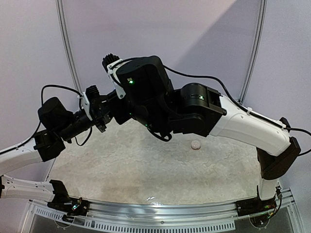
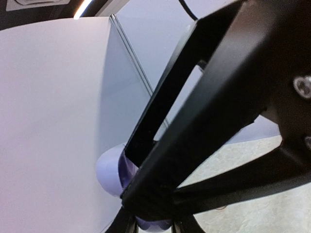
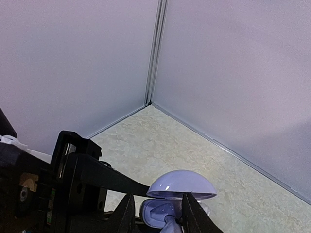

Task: Insert the wireless bluetooth earbuds into the charging case
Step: Insert the left earbud into the left side groove of the charging case.

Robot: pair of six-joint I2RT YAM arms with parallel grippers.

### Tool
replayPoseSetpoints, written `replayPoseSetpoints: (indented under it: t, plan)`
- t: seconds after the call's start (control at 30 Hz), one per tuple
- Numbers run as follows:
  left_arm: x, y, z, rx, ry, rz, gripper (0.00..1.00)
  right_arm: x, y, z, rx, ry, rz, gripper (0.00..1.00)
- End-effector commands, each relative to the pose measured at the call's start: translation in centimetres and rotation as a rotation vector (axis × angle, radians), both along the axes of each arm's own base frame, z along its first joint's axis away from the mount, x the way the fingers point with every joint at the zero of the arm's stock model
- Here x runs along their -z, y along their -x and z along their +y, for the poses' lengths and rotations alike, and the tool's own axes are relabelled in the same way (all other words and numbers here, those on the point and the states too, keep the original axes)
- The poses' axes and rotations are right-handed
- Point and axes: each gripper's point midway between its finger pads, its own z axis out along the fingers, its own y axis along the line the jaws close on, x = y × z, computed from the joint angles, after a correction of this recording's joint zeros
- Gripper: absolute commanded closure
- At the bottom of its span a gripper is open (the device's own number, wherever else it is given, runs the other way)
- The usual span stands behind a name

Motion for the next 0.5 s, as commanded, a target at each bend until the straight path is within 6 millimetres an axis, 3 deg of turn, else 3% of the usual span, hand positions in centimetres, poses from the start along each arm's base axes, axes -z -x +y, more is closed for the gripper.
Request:
replayPoseSetpoints:
  t: [0.0,0.47]
  plan:
    - [-1.8,2.7,-0.2,0.148,0.089,0.077,1.00,0.1,-1.5,-0.6,0.057,0.008,-0.007,0.65]
    - [-1.2,3.6,-0.8,0.293,0.167,0.310,1.00,-0.6,-0.7,0.0,-0.003,-0.033,0.019,0.58]
